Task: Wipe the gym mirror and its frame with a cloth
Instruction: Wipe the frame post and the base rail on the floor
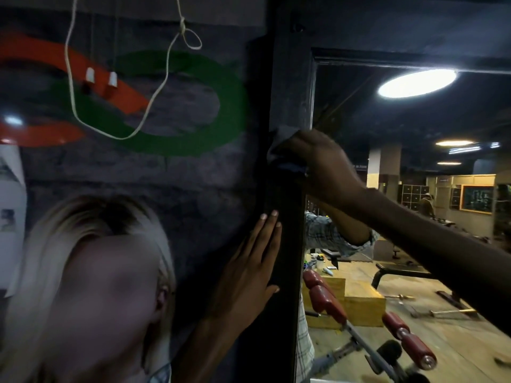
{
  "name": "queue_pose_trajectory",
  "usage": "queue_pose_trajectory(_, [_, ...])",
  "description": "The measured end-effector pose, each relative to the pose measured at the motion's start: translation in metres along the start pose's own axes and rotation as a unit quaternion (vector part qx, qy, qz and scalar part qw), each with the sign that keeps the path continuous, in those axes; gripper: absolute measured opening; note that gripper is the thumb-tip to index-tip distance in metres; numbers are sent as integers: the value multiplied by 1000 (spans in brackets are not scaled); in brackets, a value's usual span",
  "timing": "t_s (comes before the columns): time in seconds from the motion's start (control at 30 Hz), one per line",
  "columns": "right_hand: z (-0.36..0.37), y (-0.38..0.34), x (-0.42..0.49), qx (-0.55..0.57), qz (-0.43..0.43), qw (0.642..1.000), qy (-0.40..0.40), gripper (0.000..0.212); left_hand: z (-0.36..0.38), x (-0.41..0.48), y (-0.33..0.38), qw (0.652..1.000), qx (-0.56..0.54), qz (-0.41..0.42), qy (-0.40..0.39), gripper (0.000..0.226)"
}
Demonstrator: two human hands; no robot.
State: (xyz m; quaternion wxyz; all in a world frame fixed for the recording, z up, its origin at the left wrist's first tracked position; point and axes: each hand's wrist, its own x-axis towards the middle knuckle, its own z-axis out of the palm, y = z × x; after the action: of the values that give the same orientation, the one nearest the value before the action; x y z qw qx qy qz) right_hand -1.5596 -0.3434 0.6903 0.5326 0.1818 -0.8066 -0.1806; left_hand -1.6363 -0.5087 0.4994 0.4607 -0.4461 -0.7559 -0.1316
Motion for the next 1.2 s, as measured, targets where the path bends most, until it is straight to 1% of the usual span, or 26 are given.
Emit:
queue_pose_trajectory(0.03, [-13, -13, 1, 31, -21, 999, -32, 39, 1, -1, 0, 1000, -2, -2, 1, 129])
queue_pose_trajectory(0.1, [-17, -12, 5, 19, -80, 996, -46, 41, 3, -2, -1, 1000, -2, -3, 0, 128])
queue_pose_trajectory(0.13, [-21, -7, 10, 12, -72, 996, -49, 38, 3, -2, -1, 1000, -1, -2, -2, 127])
queue_pose_trajectory(0.23, [-26, 7, 24, -14, 7, 998, 58, 29, 4, -3, 0, 1000, -8, -2, -13, 126])
queue_pose_trajectory(0.27, [-24, 8, 22, -1, 24, 997, 77, 28, 4, -5, 2, 1000, -11, -4, -14, 127])
queue_pose_trajectory(0.3, [-20, 0, 16, 18, 19, 998, 64, 27, 6, -7, 3, 1000, -9, -5, -11, 129])
queue_pose_trajectory(0.33, [-10, -9, 5, 30, -16, 999, 30, 29, 7, -10, 4, 1000, -6, -5, -10, 130])
queue_pose_trajectory(0.4, [2, -25, -18, 38, -120, 989, -77, 40, 10, -14, 5, 1000, 0, -3, -9, 131])
queue_pose_trajectory(0.43, [-2, -28, -22, 34, -142, 983, -109, 43, 11, -16, 5, 1000, 2, -4, -7, 131])
queue_pose_trajectory(0.47, [-4, -24, -20, 24, -142, 985, -99, 42, 11, -18, 5, 1000, 1, -5, -8, 130])
queue_pose_trajectory(0.5, [-9, -19, -16, 32, -92, 992, -78, 37, 11, -20, 5, 1000, 0, -4, -9, 129])
queue_pose_trajectory(0.53, [-7, -10, -14, 33, -31, 998, -31, 34, 11, -21, 5, 1000, -1, -3, -10, 129])
queue_pose_trajectory(0.6, [-6, -11, -19, 20, 58, 997, 47, 33, 12, -25, 7, 1000, -3, -3, -15, 129])
queue_pose_trajectory(0.63, [-3, -17, -25, 37, 64, 996, 51, 33, 12, -27, 8, 1000, -5, -6, -19, 130])
queue_pose_trajectory(0.67, [2, -25, -34, 67, 50, 996, 29, 33, 13, -30, 10, 1000, -6, -9, -24, 130])
queue_pose_trajectory(0.77, [9, -42, -51, 88, -42, 991, -87, 36, 19, -40, 13, 1000, -2, -8, -29, 131])
queue_pose_trajectory(0.8, [8, -39, -49, 81, -45, 992, -90, 35, 21, -44, 14, 999, -4, -7, -32, 131])
queue_pose_trajectory(0.87, [3, -30, -39, 48, 2, 999, -14, 36, 23, -50, 17, 999, -9, -14, -33, 132])
queue_pose_trajectory(0.93, [4, -23, -38, 45, 92, 991, 80, 35, 24, -52, 19, 999, -9, -20, -32, 131])
queue_pose_trajectory(0.97, [9, -24, -43, 51, 114, 988, 94, 32, 24, -53, 21, 999, -10, -21, -33, 131])
queue_pose_trajectory(1.0, [16, -31, -50, 54, 103, 991, 73, 30, 26, -55, 22, 999, -11, -22, -37, 131])
queue_pose_trajectory(1.03, [23, -41, -60, 63, 65, 996, 24, 31, 27, -57, 24, 999, -10, -24, -43, 131])
queue_pose_trajectory(1.1, [29, -61, -80, 82, -45, 992, -79, 32, 30, -61, 25, 998, -2, -26, -52, 131])
queue_pose_trajectory(1.13, [26, -65, -85, 82, -81, 987, -107, 31, 31, -64, 26, 998, 0, -26, -54, 130])
queue_pose_trajectory(1.17, [21, -66, -85, 78, -86, 986, -116, 35, 32, -66, 26, 998, 0, -26, -59, 130])
queue_pose_trajectory(1.2, [17, -63, -83, 65, -72, 991, -95, 39, 33, -69, 27, 998, 0, -25, -61, 130])
